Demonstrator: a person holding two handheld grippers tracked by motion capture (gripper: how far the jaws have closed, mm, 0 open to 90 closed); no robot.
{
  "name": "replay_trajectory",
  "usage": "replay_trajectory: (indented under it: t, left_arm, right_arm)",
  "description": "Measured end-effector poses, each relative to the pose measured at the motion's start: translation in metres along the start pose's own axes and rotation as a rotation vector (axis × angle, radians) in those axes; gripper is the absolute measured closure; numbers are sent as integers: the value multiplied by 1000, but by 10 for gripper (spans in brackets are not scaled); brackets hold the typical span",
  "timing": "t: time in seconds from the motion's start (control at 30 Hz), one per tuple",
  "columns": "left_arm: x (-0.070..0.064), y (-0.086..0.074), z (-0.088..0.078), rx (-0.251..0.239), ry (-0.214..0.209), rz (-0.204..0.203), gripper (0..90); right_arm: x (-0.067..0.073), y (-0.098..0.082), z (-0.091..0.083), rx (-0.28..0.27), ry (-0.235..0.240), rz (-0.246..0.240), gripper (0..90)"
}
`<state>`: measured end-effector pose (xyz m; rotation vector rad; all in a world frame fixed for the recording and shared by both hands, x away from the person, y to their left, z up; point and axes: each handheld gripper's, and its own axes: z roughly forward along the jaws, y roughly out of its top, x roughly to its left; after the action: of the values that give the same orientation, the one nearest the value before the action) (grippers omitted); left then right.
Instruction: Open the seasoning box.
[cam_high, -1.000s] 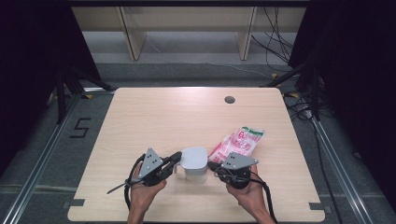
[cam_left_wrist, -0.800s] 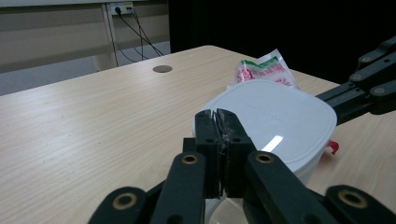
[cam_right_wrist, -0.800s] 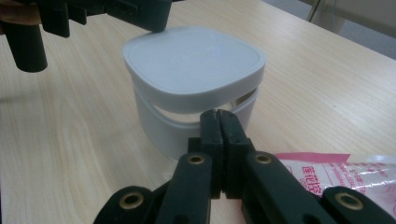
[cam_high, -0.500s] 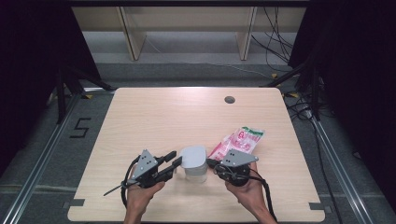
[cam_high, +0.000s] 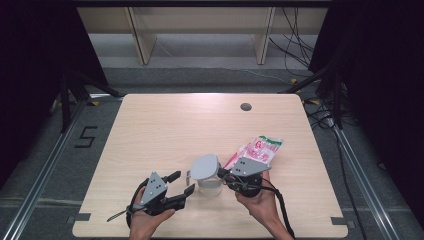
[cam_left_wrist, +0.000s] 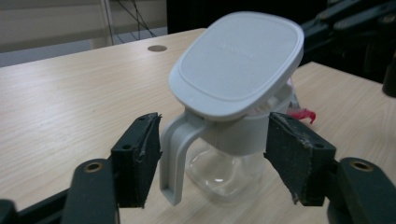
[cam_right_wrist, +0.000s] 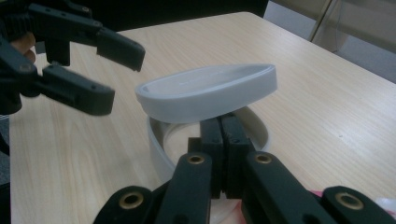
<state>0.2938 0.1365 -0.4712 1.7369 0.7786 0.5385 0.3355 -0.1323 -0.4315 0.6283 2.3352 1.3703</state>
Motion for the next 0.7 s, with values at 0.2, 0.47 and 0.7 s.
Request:
replay_trajectory:
  t: [0.2, 0.47, 0.7]
  left_arm:
    - [-6, -5, 1, 8, 11, 11, 254]
    - [-11, -13, 0, 45, 33, 53, 201]
    - [-16, -21, 2, 43, 44, 12, 147]
  right_arm:
    - [3, 7, 3, -17, -2, -9, 900]
    - [9, 17, 10, -27, 6, -24, 900]
    - [16, 28, 18, -38, 14, -53, 900]
